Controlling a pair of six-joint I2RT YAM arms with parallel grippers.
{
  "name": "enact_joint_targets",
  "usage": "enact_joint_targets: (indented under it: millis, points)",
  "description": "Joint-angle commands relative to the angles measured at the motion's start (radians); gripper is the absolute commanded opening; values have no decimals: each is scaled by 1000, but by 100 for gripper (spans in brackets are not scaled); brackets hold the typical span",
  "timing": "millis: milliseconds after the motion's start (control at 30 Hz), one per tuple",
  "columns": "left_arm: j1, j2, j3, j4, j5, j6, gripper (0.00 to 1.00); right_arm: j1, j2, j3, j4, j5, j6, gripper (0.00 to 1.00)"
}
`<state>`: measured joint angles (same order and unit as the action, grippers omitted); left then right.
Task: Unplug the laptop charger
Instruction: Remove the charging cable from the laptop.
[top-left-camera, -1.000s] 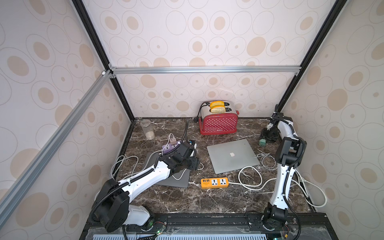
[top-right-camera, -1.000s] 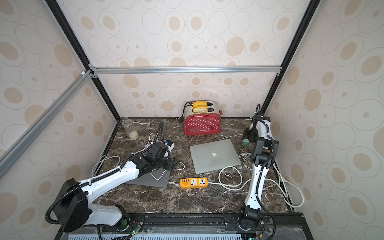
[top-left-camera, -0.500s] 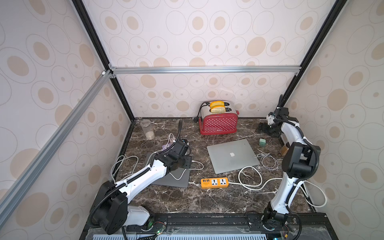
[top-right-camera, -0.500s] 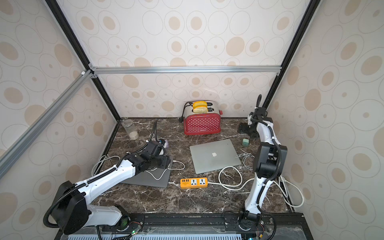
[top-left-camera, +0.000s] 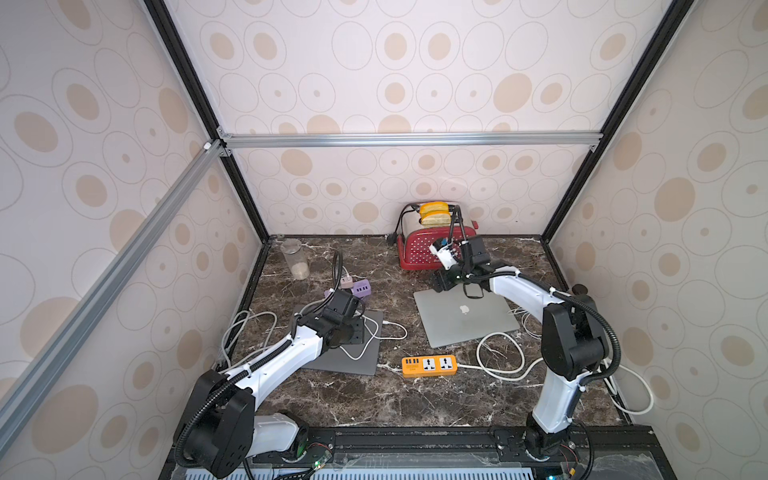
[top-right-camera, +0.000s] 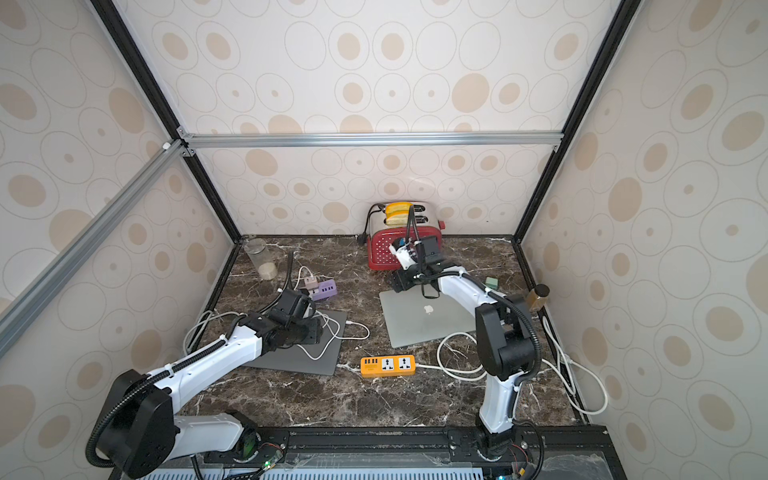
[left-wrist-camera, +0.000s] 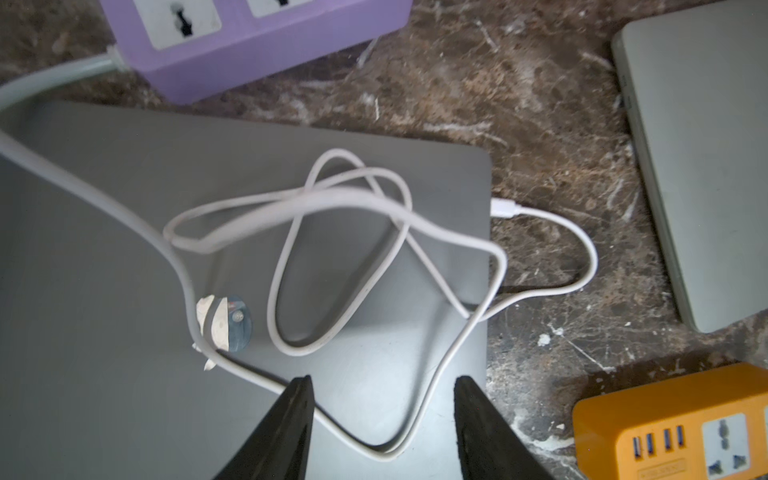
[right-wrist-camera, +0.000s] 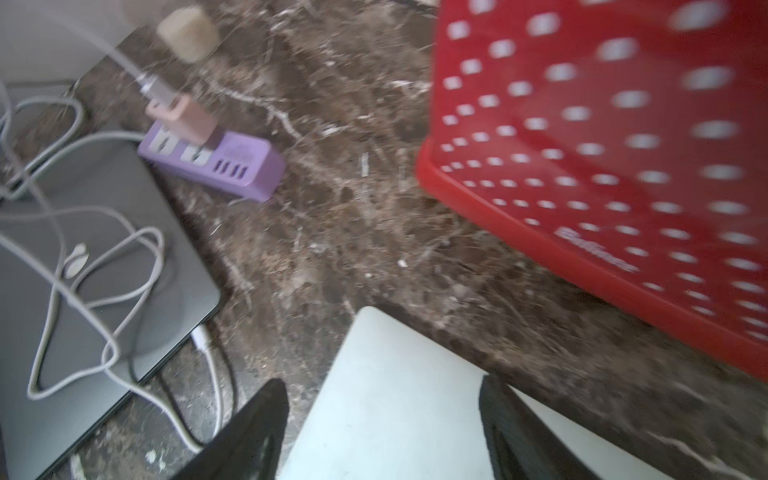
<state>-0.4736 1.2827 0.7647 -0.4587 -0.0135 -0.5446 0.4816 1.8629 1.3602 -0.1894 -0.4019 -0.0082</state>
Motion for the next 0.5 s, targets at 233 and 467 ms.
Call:
enact_joint_targets:
  millis: [233,467]
  points:
    - [21,-7,-97,-36,8,-146,49,134,43,-37,165,-132,-165,61]
    - [49,-29,-168,17,63,-192,50,198,114,11,56,-172,-231,54]
